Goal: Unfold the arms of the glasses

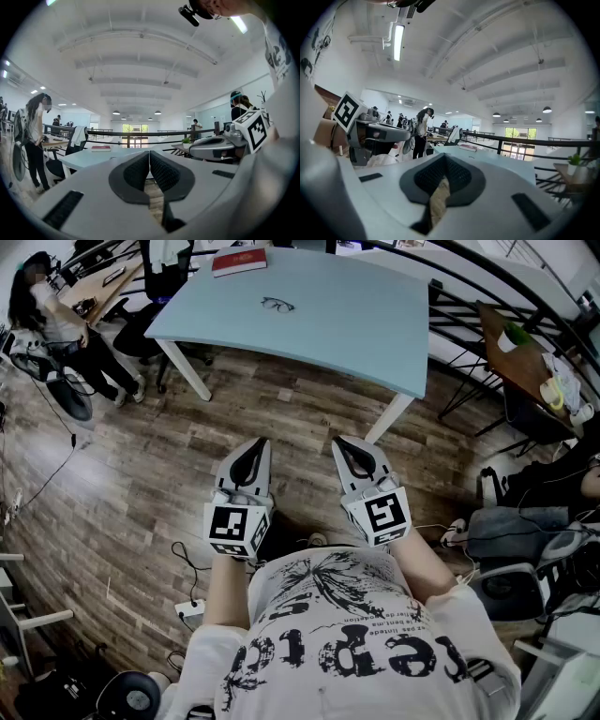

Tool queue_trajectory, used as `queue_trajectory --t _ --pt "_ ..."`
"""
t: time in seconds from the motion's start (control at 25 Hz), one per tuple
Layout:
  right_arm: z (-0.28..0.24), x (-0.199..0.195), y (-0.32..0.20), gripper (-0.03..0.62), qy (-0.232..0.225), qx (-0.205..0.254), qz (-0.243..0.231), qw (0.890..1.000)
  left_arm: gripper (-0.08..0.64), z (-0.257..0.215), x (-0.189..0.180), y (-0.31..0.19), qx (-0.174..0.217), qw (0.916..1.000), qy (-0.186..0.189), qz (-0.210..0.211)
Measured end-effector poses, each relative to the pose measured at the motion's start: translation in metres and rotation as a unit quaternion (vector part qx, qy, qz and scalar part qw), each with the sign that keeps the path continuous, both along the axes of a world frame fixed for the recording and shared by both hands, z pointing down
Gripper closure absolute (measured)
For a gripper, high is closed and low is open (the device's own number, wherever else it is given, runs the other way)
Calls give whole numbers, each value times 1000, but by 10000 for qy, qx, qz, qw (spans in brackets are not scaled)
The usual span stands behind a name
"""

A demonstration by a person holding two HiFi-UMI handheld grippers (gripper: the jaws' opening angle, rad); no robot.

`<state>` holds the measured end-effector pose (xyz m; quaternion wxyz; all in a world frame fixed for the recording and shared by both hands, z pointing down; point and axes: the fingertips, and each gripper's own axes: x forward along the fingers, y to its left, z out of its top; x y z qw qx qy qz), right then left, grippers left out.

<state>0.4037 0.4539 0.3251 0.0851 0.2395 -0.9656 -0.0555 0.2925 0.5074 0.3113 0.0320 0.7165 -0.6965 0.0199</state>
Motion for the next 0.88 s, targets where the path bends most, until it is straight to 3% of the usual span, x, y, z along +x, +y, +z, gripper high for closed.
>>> queue_trajectory --t 0.48,0.88 --pt "4 -10 -18 583 -205 -266 -12 9994 540 5 -3 -17 -55 9999 8 95" --pt "16 -75 -68 581 -108 -449 162 9988 539 10 -77 -64 -110 9998 132 99"
